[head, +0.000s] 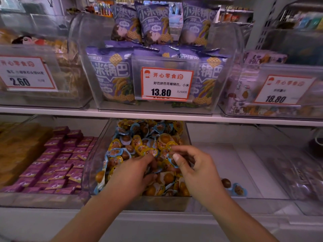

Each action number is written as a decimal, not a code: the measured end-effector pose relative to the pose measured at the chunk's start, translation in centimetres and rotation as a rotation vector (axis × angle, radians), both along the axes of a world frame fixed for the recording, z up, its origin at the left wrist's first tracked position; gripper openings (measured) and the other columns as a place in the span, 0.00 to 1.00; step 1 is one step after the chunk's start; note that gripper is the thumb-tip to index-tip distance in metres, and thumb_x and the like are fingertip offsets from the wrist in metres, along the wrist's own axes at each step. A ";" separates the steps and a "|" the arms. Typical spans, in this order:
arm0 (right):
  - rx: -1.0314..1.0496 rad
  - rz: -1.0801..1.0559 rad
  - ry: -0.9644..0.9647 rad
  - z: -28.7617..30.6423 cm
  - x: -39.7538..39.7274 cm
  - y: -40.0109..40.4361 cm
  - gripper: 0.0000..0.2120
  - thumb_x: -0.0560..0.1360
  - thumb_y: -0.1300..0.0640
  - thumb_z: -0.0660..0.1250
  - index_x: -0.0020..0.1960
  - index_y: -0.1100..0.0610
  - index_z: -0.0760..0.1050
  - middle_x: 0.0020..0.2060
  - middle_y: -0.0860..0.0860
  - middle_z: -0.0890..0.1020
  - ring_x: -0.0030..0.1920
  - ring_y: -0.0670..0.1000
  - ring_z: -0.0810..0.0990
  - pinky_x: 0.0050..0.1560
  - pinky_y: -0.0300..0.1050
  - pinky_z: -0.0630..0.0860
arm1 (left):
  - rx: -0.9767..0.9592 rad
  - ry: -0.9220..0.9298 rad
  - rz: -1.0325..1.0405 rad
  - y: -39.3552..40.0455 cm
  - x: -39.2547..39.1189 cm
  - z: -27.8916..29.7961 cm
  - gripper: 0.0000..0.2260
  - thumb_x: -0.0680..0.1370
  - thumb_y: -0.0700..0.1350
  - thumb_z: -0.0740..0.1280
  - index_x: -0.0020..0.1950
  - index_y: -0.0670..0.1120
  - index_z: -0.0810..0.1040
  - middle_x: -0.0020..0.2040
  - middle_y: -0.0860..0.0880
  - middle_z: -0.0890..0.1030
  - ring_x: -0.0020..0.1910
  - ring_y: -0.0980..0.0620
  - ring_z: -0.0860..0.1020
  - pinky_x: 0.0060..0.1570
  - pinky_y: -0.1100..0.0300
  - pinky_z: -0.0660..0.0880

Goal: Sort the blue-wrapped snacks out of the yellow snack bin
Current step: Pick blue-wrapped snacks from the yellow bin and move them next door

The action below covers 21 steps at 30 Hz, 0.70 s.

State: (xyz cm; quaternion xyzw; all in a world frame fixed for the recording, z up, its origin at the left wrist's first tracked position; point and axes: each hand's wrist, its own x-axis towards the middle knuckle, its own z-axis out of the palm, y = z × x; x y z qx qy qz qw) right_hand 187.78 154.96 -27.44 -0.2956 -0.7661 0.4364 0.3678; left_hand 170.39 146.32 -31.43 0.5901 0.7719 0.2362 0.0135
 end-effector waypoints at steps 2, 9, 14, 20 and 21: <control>0.000 -0.007 -0.012 0.0 0.1 0.0 0.13 0.79 0.59 0.68 0.51 0.40 0.79 0.46 0.37 0.84 0.49 0.36 0.82 0.45 0.26 0.76 | 0.067 -0.122 0.051 -0.1 -0.1 0.3 0.05 0.76 0.51 0.70 0.49 0.59 0.76 0.43 0.59 0.82 0.44 0.57 0.80 0.40 0.57 0.77; -0.653 -0.026 0.363 0.9 -0.4 -0.5 0.12 0.82 0.58 0.63 0.48 0.56 0.86 0.48 0.54 0.86 0.47 0.52 0.86 0.44 0.46 0.83 | 0.486 -0.563 0.058 -0.3 2.3 4.6 0.06 0.76 0.49 0.71 0.50 0.60 0.79 0.45 0.63 0.83 0.45 0.64 0.81 0.39 0.71 0.74; -1.191 0.288 0.450 2.2 0.1 -1.7 0.27 0.80 0.37 0.55 0.61 0.54 0.82 0.62 0.54 0.82 0.62 0.52 0.80 0.66 0.51 0.73 | 0.521 -0.253 -0.038 1.0 6.9 4.9 0.07 0.78 0.49 0.66 0.54 0.59 0.79 0.49 0.68 0.77 0.51 0.63 0.76 0.50 0.67 0.72; -1.244 0.190 0.546 2.1 2.3 -0.5 0.27 0.79 0.39 0.57 0.55 0.58 0.85 0.57 0.58 0.84 0.57 0.55 0.84 0.57 0.47 0.77 | 0.418 -0.113 -0.191 1.8 10.3 4.4 0.23 0.80 0.55 0.58 0.73 0.50 0.67 0.69 0.57 0.67 0.73 0.58 0.61 0.72 0.53 0.59; -1.240 0.166 0.551 1.9 2.7 -0.4 0.26 0.79 0.40 0.58 0.57 0.58 0.84 0.57 0.58 0.84 0.57 0.55 0.84 0.58 0.48 0.77 | 0.382 -0.078 -0.201 1.8 10.7 4.6 0.26 0.80 0.55 0.56 0.76 0.47 0.64 0.73 0.55 0.65 0.76 0.58 0.56 0.75 0.51 0.53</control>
